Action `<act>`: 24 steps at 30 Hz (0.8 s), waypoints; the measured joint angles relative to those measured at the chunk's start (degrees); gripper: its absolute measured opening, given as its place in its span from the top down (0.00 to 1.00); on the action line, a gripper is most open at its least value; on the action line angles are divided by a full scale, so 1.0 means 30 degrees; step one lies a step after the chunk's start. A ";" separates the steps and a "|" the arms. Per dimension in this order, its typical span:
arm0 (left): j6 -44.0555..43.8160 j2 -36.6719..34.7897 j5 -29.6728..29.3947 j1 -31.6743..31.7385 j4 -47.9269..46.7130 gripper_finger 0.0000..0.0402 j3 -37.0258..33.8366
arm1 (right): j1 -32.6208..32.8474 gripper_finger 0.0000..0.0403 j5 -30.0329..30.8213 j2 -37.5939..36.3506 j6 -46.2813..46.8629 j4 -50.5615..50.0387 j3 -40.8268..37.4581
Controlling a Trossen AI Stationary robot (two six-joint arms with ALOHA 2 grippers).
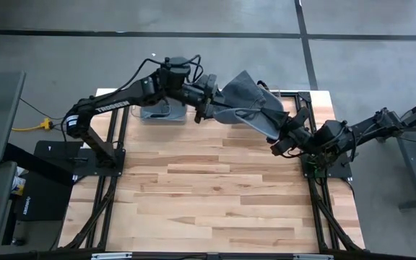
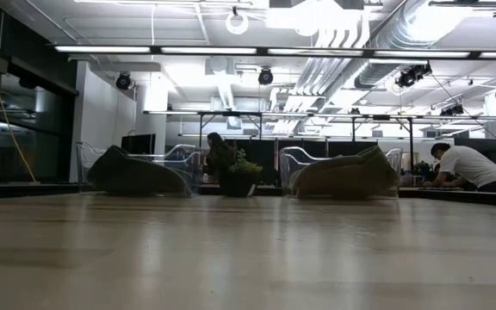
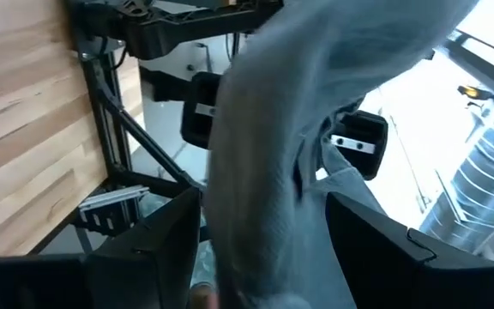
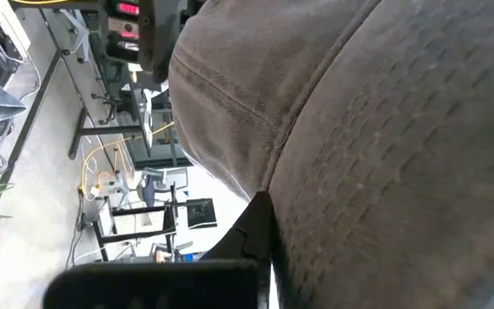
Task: Pick & Place hat
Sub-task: Put the gray cap into the left transparent bin
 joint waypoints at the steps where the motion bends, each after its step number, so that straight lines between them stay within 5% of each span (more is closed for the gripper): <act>1: -0.0036 -0.0014 -0.0028 0.0000 0.0037 0.43 0.0029 | 0.0000 0.99 0.0077 0.0000 0.0029 0.0000 0.0000; 11: -0.0050 -0.0007 -0.0157 0.0000 0.0870 0.43 0.0022 | 0.0000 0.99 0.0283 0.0000 0.0115 0.0116 0.0000; 24: -0.0110 -0.0007 0.2033 -0.0007 0.1822 0.43 0.0022 | 0.0000 0.99 -0.0498 0.0000 0.0627 0.0109 0.0000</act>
